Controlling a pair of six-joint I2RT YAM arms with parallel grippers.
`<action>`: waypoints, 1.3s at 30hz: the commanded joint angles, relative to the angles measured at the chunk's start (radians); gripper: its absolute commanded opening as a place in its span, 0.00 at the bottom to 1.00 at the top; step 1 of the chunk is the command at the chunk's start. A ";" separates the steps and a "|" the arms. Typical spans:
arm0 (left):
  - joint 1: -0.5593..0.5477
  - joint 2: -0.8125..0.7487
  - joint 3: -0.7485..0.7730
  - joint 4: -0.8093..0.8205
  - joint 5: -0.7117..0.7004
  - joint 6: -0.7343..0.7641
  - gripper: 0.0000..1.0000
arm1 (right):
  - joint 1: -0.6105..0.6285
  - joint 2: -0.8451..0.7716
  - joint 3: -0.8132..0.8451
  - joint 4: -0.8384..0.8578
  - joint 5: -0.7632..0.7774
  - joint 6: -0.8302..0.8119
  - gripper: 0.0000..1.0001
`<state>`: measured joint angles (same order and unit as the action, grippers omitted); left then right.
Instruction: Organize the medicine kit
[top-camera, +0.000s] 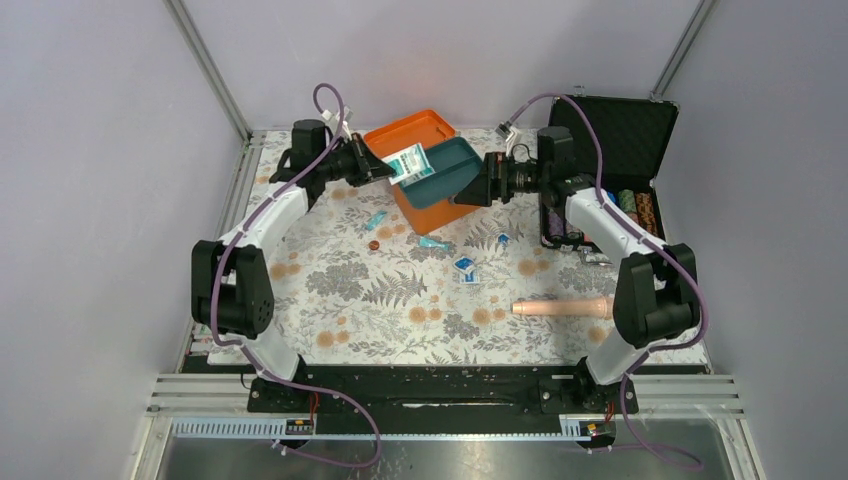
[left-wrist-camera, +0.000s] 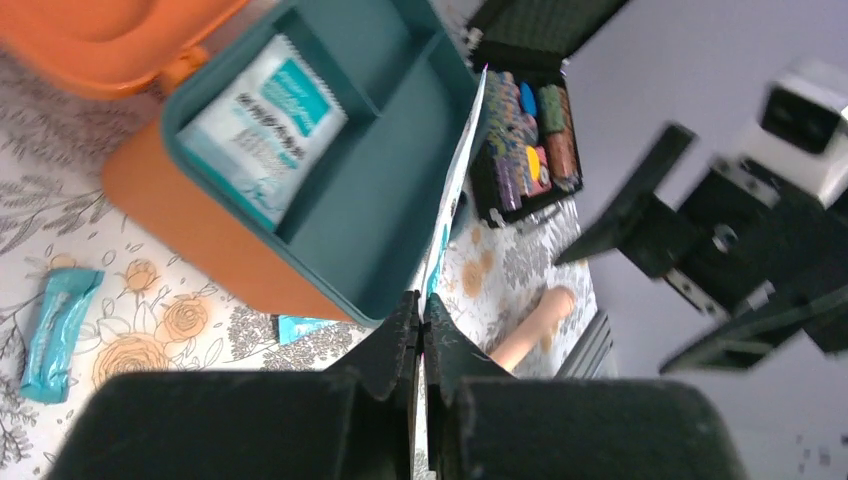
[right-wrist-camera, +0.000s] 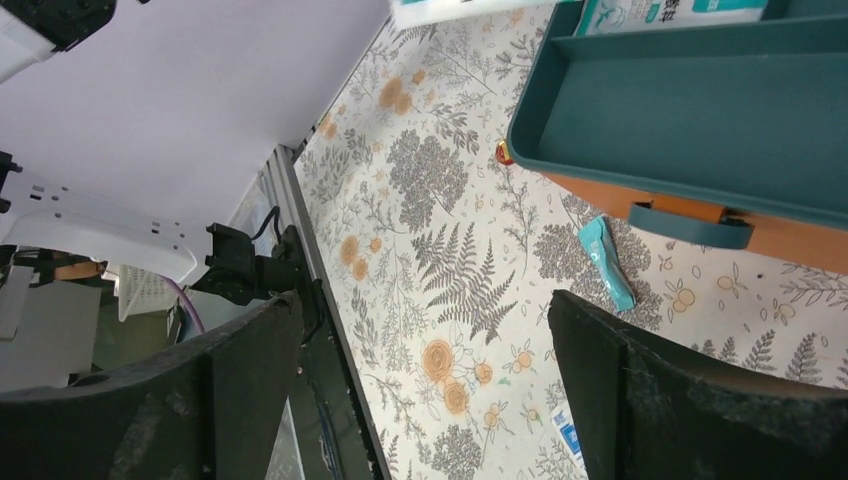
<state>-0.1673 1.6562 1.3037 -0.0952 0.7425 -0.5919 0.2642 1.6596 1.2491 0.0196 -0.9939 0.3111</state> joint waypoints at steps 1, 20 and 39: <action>0.000 0.063 0.043 0.005 -0.151 -0.169 0.00 | 0.007 -0.069 -0.017 -0.062 0.045 -0.051 0.99; -0.094 0.257 0.236 -0.160 -0.356 -0.352 0.00 | 0.007 -0.119 -0.057 -0.115 0.095 -0.119 0.99; -0.081 0.347 0.325 -0.182 -0.339 -0.381 0.00 | 0.008 -0.139 -0.079 -0.157 0.124 -0.140 0.99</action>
<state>-0.2470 1.9823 1.5715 -0.3134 0.4057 -0.9768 0.2676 1.5463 1.1633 -0.1318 -0.8795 0.1886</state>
